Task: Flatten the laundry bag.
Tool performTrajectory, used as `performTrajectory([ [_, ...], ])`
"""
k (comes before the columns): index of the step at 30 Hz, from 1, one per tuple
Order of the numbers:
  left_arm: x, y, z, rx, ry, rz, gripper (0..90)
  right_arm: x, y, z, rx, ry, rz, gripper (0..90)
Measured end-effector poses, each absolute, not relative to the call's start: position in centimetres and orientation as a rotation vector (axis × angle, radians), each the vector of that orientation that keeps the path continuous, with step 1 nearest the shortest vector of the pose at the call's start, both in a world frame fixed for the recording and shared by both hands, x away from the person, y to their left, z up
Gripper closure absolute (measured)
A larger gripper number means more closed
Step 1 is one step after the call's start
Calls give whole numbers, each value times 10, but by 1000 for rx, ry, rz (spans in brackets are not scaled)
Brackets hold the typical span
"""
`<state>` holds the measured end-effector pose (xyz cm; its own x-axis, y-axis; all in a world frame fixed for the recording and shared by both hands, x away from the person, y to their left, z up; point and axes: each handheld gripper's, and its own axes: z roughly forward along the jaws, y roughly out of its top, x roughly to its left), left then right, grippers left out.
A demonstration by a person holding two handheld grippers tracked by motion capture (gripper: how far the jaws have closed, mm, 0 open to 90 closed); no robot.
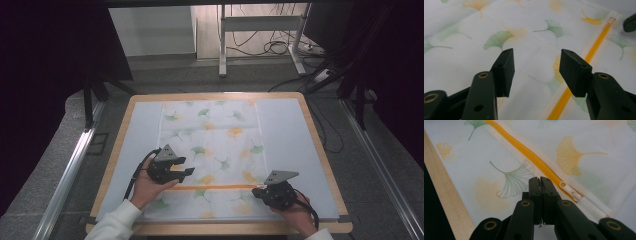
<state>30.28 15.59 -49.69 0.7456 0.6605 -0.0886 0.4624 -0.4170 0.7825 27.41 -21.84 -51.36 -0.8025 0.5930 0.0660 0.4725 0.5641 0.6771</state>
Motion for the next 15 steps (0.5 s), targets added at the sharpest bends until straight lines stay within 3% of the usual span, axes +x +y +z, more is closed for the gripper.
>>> performTrajectory([
  [15, 286, 129, -496, 2134, 793, 288, 442, 282, -240, -506, 995, 2537, 1105, 893],
])
